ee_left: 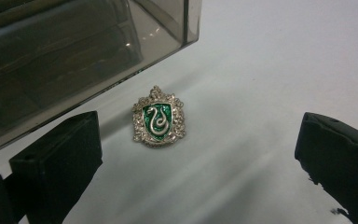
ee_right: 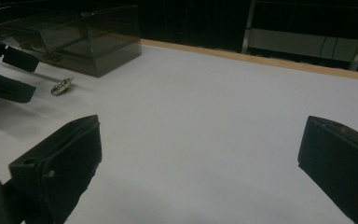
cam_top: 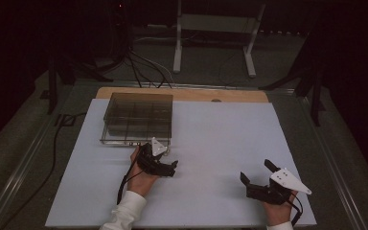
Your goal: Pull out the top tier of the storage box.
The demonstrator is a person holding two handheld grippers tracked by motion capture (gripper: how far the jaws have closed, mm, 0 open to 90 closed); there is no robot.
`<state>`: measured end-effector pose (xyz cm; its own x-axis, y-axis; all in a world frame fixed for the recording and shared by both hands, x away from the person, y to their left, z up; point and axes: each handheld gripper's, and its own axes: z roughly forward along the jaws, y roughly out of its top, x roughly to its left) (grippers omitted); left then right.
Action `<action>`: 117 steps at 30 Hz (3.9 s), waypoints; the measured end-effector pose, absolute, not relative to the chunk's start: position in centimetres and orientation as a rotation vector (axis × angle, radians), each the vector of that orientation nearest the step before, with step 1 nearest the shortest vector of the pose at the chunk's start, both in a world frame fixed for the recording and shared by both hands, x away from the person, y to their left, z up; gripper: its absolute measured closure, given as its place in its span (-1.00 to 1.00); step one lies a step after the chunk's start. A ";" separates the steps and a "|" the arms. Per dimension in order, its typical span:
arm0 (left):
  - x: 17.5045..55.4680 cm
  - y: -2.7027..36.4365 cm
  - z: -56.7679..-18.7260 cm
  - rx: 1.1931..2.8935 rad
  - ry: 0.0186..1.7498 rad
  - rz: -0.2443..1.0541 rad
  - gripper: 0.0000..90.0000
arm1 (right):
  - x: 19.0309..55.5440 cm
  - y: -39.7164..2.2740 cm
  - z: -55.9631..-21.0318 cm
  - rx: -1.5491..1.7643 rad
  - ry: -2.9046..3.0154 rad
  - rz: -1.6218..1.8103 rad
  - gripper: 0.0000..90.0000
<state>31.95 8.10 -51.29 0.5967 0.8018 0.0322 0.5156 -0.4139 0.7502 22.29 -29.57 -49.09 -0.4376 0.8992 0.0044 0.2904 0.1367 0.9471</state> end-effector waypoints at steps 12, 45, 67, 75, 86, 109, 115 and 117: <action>31.9 8.0 -51.8 2.060 1.091 0.503 -0.88 | 22.3 -29.5 -49.1 1.138 1.823 1.307 -1.00; 33.3 7.8 -52.5 1.957 1.276 0.608 -0.43 | 22.4 -29.5 -49.1 1.137 1.824 1.309 -1.00; 34.4 6.9 -52.8 1.995 1.291 0.580 0.03 | 22.3 -29.5 -49.1 1.136 1.822 1.308 -1.00; 34.6 6.8 -52.8 2.017 1.287 0.556 0.22 | 22.3 -29.5 -49.1 1.135 1.823 1.308 -1.00; 34.7 6.9 -52.8 2.011 1.299 0.551 0.31 | 22.3 -29.6 -49.0 1.138 1.821 1.307 -1.00; 34.1 7.6 -51.7 2.004 1.275 0.511 0.31 | 22.4 -29.6 -49.1 1.141 1.820 1.309 -1.00; 33.9 7.8 -51.5 2.001 1.275 0.508 0.31 | 22.4 -29.7 -49.1 1.143 1.818 1.309 -1.00; 33.9 7.8 -51.5 2.002 1.275 0.508 0.31 | 22.4 -29.7 -49.1 1.143 1.819 1.307 -1.00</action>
